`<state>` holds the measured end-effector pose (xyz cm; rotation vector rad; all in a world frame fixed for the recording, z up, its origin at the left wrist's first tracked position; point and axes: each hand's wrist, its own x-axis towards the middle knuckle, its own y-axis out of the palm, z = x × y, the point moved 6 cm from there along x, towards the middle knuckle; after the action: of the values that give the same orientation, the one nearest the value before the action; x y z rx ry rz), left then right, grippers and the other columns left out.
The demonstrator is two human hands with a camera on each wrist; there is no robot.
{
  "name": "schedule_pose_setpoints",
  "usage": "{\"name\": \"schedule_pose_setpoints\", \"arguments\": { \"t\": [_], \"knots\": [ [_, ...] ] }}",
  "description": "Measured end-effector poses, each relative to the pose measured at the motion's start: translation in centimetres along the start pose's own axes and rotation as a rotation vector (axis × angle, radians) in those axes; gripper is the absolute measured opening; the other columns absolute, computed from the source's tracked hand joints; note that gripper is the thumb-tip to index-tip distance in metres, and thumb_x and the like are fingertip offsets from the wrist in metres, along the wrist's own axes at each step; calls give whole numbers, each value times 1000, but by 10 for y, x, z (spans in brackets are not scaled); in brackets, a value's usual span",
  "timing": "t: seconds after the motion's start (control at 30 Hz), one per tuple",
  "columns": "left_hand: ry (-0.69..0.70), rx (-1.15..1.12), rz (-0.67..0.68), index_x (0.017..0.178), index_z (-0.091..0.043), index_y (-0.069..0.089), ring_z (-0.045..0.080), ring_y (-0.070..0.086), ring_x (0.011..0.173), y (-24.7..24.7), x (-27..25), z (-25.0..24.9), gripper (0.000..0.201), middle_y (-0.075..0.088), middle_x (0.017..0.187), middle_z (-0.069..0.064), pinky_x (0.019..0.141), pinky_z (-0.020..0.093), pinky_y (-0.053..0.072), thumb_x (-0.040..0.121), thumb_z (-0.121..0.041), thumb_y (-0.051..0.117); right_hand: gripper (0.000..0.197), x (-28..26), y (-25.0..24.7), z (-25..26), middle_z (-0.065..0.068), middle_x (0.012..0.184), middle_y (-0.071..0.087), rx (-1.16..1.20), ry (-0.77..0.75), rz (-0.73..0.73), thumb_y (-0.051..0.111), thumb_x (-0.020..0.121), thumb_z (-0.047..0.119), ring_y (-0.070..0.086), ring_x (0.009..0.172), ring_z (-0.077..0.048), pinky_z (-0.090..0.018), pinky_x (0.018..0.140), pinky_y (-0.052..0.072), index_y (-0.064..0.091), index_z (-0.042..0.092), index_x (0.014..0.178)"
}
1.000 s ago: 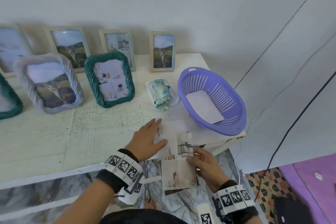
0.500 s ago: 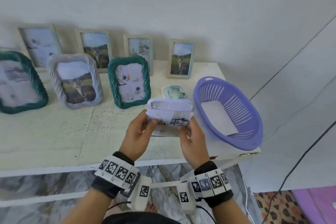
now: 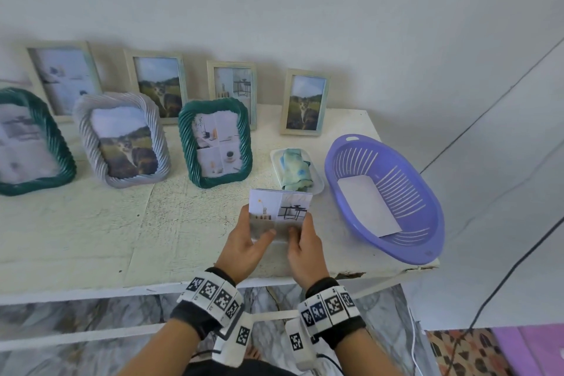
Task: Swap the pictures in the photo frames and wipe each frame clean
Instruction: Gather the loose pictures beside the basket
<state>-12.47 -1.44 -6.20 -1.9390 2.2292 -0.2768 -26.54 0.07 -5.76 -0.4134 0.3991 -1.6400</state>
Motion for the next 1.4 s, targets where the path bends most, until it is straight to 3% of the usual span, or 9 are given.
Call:
{"name": "schedule_pose_setpoints", "arguments": {
  "t": [0.17, 0.23, 0.37, 0.53, 0.8, 0.97, 1.1, 1.23, 1.4],
  "knots": [
    [-24, -212, 116, 117, -21, 53, 12, 64, 101, 7, 5, -19, 51, 68, 106, -6, 90, 35, 52, 82, -56, 61, 3, 3, -40, 14, 2, 67, 49, -21, -100, 14, 44, 100, 9, 48, 59, -11, -37, 59, 43, 44, 13, 101],
    [-39, -297, 169, 124, -21, 54, 15, 64, 106, 15, 10, -29, 52, 68, 113, -2, 92, 33, 52, 87, -58, 57, 8, 3, -72, 27, -8, 65, 37, -46, -135, 36, 43, 100, 11, 37, 57, -15, -36, 56, 35, 44, 14, 94],
    [-71, -254, 201, 121, -23, 58, 13, 69, 92, 40, 26, -46, 30, 71, 103, 1, 79, 26, 52, 99, -41, 48, 11, 21, -153, 44, -17, 87, 58, -104, -123, 8, 41, 94, 18, 54, 75, -29, -43, 66, 47, 51, 17, 99],
    [-159, -71, 290, 120, -20, 58, 10, 70, 85, 87, 50, -42, 30, 70, 99, 0, 73, 25, 52, 95, -35, 58, 11, 74, -232, 8, -24, 97, 58, -416, 153, 9, 43, 92, 10, 56, 89, -43, -50, 75, 51, 48, 6, 100],
    [-300, -248, 303, 106, -12, 55, 14, 68, 76, 122, 55, -50, 20, 69, 96, 6, 69, 30, 54, 95, -28, 60, 33, 118, -206, -28, -12, 119, 58, -669, 313, 423, 46, 92, 4, 58, 105, -28, -33, 79, 49, 54, 5, 124],
    [-316, -331, 305, 100, -7, 50, 13, 69, 72, 125, 56, -55, 13, 62, 98, 9, 58, 26, 57, 97, -18, 58, 51, 124, -192, -41, -12, 146, 44, -841, 345, 513, 53, 95, 17, 45, 130, -28, -35, 103, 41, 39, 6, 143],
    [-321, -373, 287, 99, -7, 50, 18, 71, 76, 125, 59, -53, 12, 61, 104, 15, 60, 28, 58, 98, -16, 56, 59, 120, -204, -41, -12, 152, 37, -901, 358, 442, 49, 99, 27, 41, 134, -29, -36, 107, 35, 27, 10, 150],
    [-309, -351, 257, 100, -8, 50, 20, 71, 79, 121, 66, -50, 11, 61, 108, 14, 62, 29, 59, 98, -17, 56, 46, 108, -228, -27, -12, 132, 55, -951, 211, 193, 46, 97, 30, 52, 118, -30, -39, 97, 45, 42, 20, 142],
    [-295, -264, 218, 108, -6, 51, 19, 70, 80, 111, 84, -50, 16, 60, 110, 7, 61, 26, 58, 99, -19, 53, 34, 83, -243, -32, -14, 125, 55, -873, 165, -28, 50, 95, 22, 52, 112, -32, -38, 92, 44, 58, 11, 127]
  ]
}}
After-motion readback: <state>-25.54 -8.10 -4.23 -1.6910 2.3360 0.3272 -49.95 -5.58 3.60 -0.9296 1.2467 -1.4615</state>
